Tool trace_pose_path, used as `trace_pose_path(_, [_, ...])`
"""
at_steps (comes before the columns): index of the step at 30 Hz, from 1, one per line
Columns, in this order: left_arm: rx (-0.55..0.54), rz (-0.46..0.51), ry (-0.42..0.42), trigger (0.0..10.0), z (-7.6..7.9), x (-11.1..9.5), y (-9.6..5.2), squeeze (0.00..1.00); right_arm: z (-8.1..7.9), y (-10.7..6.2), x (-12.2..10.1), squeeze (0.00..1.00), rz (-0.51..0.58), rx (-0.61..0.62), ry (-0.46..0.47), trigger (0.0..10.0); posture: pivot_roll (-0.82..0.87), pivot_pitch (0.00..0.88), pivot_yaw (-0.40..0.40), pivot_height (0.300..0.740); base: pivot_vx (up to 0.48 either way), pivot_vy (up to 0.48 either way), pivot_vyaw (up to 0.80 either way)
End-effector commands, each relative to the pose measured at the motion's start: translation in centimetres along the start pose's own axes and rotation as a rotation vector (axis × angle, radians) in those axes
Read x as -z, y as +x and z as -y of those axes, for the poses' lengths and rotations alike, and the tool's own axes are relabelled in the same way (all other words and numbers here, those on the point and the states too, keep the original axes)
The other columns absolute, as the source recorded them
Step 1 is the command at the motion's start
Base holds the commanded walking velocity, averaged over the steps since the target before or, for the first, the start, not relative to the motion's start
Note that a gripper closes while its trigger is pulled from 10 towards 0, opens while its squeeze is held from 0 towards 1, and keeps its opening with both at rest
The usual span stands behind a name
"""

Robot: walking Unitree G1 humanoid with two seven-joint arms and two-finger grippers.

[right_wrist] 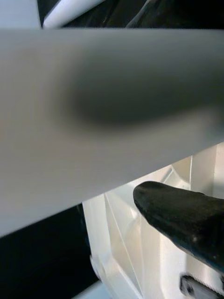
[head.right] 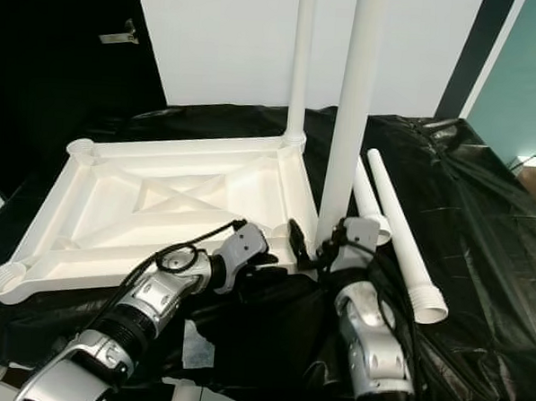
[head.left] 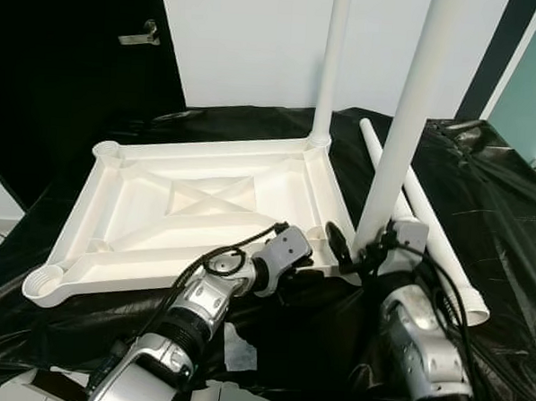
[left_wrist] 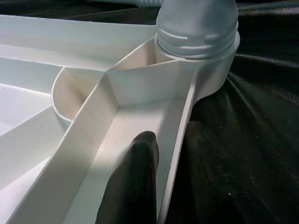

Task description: Building children table

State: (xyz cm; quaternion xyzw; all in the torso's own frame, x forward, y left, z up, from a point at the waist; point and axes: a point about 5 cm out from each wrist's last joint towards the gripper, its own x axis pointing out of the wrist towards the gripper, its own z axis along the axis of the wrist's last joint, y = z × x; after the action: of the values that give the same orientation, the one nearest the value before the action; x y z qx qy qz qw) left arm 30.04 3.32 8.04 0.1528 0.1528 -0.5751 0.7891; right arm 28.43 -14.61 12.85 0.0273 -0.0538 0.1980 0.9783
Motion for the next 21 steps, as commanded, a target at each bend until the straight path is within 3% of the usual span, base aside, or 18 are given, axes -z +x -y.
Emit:
trace_pose_path(1, [0.133,-0.185,-0.127,10.0,3.0,4.9,0.7,0.00,-1.1,0.4,0.0,0.00,-0.006,-0.085,0.027,10.0,-0.08,0.000,-0.002,0.740,0.000,0.000,0.00])
trace_pose_path(4, [0.132,-0.184,-0.127,10.0,3.0,4.9,0.7,0.00,-1.2,0.0,0.3,0.00,-0.052,-0.170,0.047,10.0,-0.08,0.000,-0.006,0.740,0.000,0.000,0.00])
trace_pose_path(6, [0.134,-0.183,-0.129,10.0,3.0,5.0,0.6,0.00,-0.7,-0.8,0.4,0.00,-0.113,-0.264,0.140,10.0,-0.08,0.000,-0.006,0.740,0.000,0.000,0.00])
trace_pose_path(11, [0.136,-0.187,-0.129,10.0,3.2,5.2,0.5,0.00,1.4,-1.2,0.4,0.00,-0.165,-0.296,0.144,10.0,-0.07,0.000,-0.007,0.740,0.000,0.000,0.00])
trace_pose_path(15, [0.135,-0.185,-0.129,10.0,3.1,5.1,0.5,0.00,1.6,-1.1,0.3,0.00,-0.185,-0.331,0.124,10.0,-0.07,0.000,-0.010,0.740,0.000,0.000,0.00])
trace_pose_path(16, [0.131,-0.184,-0.129,10.0,3.1,5.0,0.5,0.00,1.5,-1.1,0.3,0.00,-0.214,-0.369,0.101,0.7,-0.07,0.000,-0.012,0.740,0.000,0.000,0.00])
trace_pose_path(17, [0.131,-0.184,-0.129,10.0,3.1,5.0,0.5,0.00,1.5,-1.1,0.3,0.00,-0.214,-0.369,0.101,0.7,-0.07,0.000,-0.012,0.740,0.000,0.000,0.00])
trace_pose_path(18, [0.130,-0.183,-0.129,10.0,3.0,5.0,0.6,0.00,1.5,-1.2,0.3,0.00,-0.221,-0.390,0.090,0.0,-0.07,0.000,-0.012,0.740,0.000,0.000,0.00])
trace_pose_path(21, [0.129,-0.181,-0.130,10.0,3.0,5.0,0.5,0.00,1.2,-1.2,0.1,0.00,-0.215,-0.420,0.082,0.0,-0.06,0.000,-0.012,0.740,0.000,0.000,0.00])
